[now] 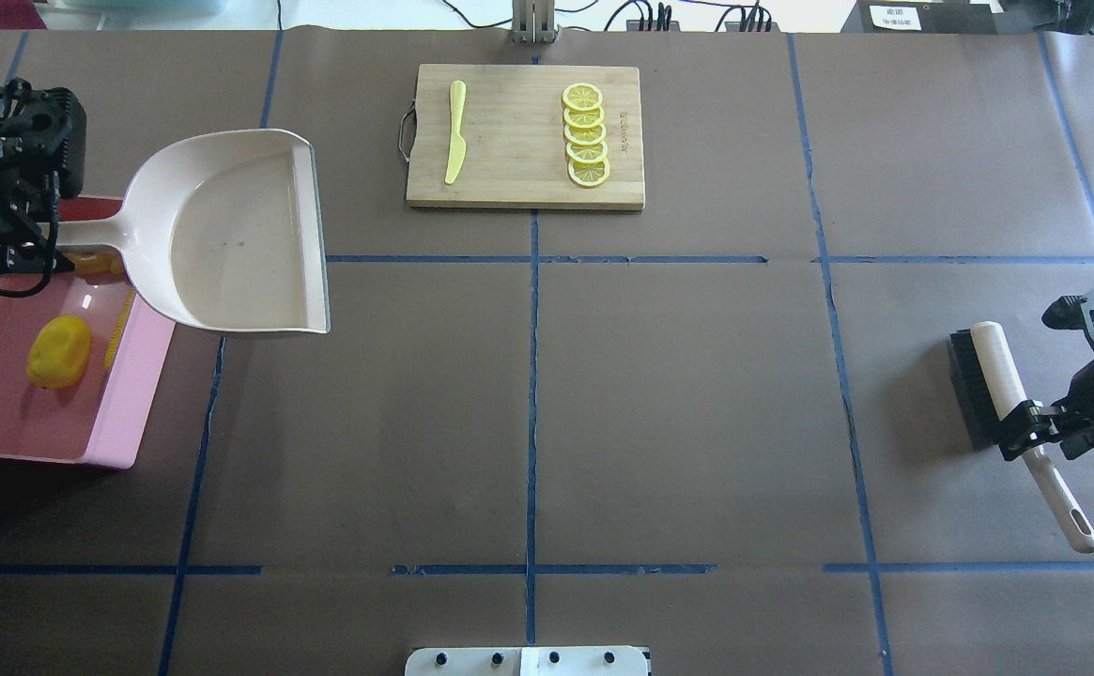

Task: Sweep and dump trash into bin
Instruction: 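Bring the empty dustpan back down toward the table with the left gripper, then lower the white dustpan onto the table beside the pink bin with the left gripper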

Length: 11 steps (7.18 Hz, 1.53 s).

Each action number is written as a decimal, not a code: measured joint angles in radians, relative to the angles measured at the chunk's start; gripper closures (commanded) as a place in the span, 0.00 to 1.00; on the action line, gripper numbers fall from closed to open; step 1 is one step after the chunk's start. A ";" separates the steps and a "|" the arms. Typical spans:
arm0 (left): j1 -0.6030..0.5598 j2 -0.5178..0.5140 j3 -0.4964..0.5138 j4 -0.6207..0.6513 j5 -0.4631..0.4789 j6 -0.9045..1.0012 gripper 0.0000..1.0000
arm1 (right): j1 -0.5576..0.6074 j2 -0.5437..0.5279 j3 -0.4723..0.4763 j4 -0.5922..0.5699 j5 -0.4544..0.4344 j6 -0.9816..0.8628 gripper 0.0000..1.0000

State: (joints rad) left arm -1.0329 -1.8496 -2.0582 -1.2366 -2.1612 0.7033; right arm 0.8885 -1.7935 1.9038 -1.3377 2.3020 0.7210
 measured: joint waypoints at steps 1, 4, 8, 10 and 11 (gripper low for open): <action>0.026 0.001 0.001 -0.002 0.000 -0.014 0.97 | 0.002 0.001 0.015 0.001 -0.003 0.000 0.00; 0.098 0.005 0.000 -0.032 0.002 -0.040 0.98 | 0.042 0.007 0.068 0.001 -0.023 0.000 0.00; 0.255 0.001 0.005 -0.150 0.089 -0.219 0.98 | 0.120 0.036 0.076 0.001 -0.056 0.000 0.00; 0.321 -0.006 0.066 -0.253 0.119 -0.290 0.96 | 0.137 0.040 0.076 0.000 -0.060 -0.001 0.00; 0.344 -0.018 0.122 -0.323 0.125 -0.302 0.94 | 0.142 0.047 0.076 0.000 -0.060 -0.001 0.00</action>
State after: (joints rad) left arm -0.6887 -1.8672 -1.9362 -1.5600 -2.0359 0.4011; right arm 1.0309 -1.7466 1.9801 -1.3379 2.2420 0.7204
